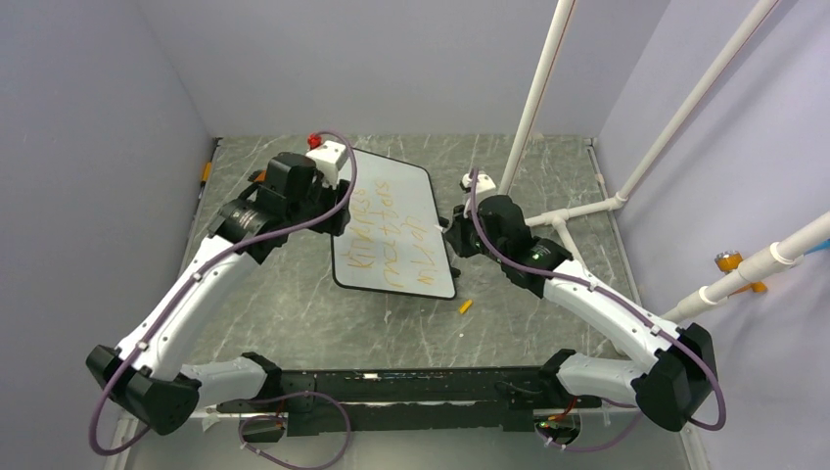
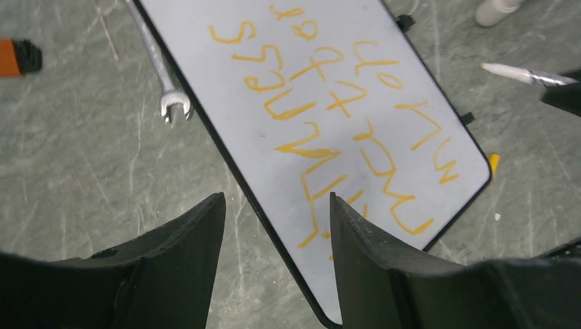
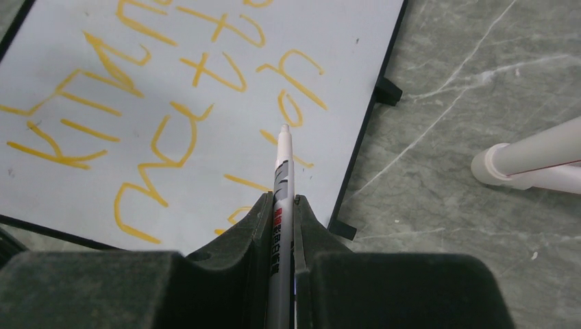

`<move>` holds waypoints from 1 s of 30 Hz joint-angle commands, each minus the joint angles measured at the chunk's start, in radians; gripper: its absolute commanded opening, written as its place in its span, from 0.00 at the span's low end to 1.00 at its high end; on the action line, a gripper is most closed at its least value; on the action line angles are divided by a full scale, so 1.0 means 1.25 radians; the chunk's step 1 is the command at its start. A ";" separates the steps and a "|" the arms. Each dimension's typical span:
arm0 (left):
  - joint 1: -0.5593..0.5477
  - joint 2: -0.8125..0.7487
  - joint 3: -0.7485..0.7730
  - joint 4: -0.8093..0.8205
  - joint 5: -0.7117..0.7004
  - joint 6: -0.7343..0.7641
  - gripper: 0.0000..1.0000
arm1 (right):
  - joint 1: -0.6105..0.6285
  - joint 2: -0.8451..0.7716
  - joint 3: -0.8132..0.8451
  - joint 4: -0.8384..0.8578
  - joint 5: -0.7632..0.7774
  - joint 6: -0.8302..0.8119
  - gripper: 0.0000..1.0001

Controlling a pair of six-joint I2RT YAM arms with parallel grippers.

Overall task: Write a sentence on the whiteboard
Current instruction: Put down the whiteboard on the whiteboard stand, then pick up the pen cap from the center of the board.

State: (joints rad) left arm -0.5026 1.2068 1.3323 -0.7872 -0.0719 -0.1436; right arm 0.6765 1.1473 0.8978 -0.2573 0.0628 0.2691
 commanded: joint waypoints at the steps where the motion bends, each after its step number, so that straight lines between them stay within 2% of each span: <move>1: -0.064 -0.055 0.030 0.011 0.042 0.055 0.62 | -0.007 -0.030 0.067 -0.022 0.063 0.009 0.00; 7: -0.249 -0.039 -0.012 0.069 0.072 0.087 0.64 | -0.008 -0.069 0.121 -0.081 0.160 0.035 0.00; 15: -0.421 0.101 -0.004 0.158 0.029 0.088 0.61 | -0.010 -0.163 0.176 -0.155 0.301 0.057 0.00; 22: -0.495 0.268 0.031 0.240 0.044 0.061 0.56 | -0.010 -0.192 0.245 -0.182 0.380 0.031 0.00; 30: -0.535 0.491 0.137 0.250 0.083 0.061 0.48 | -0.010 -0.218 0.291 -0.205 0.363 -0.002 0.00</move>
State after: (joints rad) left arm -1.1572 1.7309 1.4097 -0.5179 -0.0147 -0.0612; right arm 0.6674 0.9009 1.2118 -0.4877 0.4992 0.3023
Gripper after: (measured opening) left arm 0.498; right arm 0.141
